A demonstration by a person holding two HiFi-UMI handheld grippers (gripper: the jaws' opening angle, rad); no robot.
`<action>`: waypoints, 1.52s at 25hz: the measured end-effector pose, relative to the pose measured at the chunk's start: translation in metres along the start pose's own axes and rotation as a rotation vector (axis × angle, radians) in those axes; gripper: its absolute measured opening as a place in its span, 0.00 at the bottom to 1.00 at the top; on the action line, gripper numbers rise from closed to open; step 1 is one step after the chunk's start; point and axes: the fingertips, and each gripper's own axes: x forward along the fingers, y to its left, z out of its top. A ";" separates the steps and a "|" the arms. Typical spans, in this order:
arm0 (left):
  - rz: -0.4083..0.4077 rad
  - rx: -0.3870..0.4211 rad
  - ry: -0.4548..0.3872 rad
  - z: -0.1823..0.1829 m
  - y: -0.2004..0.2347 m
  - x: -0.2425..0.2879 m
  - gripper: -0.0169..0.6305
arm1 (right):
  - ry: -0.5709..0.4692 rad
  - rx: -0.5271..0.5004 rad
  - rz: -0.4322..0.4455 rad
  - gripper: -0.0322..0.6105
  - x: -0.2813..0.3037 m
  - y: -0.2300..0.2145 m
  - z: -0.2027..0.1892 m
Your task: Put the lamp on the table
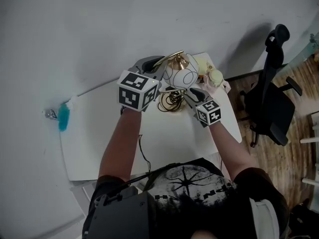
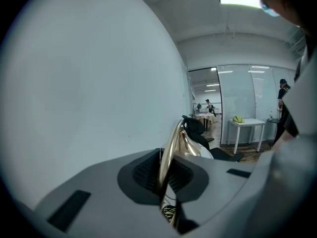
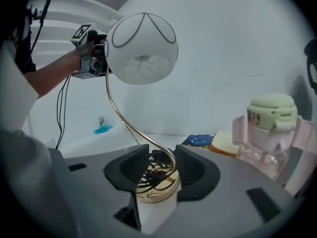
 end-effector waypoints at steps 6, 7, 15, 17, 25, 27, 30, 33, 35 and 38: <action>0.032 0.073 0.007 -0.003 -0.004 0.001 0.05 | 0.005 -0.019 -0.017 0.30 -0.023 0.009 0.004; 0.033 0.075 0.012 -0.004 -0.003 0.000 0.05 | 0.005 -0.023 -0.020 0.30 -0.026 0.009 0.005; 0.076 0.104 0.039 -0.015 0.001 -0.011 0.16 | 0.006 -0.056 -0.031 0.30 -0.038 0.016 0.016; 0.084 0.102 0.044 -0.017 0.003 -0.014 0.28 | 0.005 -0.059 -0.026 0.30 -0.037 0.019 0.019; 0.121 0.061 0.007 -0.028 0.008 -0.049 0.30 | -0.001 -0.086 0.021 0.30 -0.032 0.052 0.030; 0.130 0.038 0.000 -0.038 0.007 -0.059 0.30 | 0.003 -0.099 0.032 0.30 -0.030 0.059 0.032; 0.149 0.004 -0.015 -0.054 0.006 -0.075 0.30 | -0.003 -0.115 0.050 0.30 -0.031 0.073 0.037; 0.149 -0.023 -0.020 -0.072 0.000 -0.090 0.30 | -0.013 -0.119 0.072 0.30 -0.030 0.089 0.042; 0.138 -0.043 -0.025 -0.085 -0.006 -0.100 0.29 | -0.030 -0.119 0.083 0.30 -0.033 0.102 0.047; 0.122 -0.068 -0.049 -0.099 -0.016 -0.116 0.14 | -0.075 -0.125 0.113 0.30 -0.039 0.125 0.059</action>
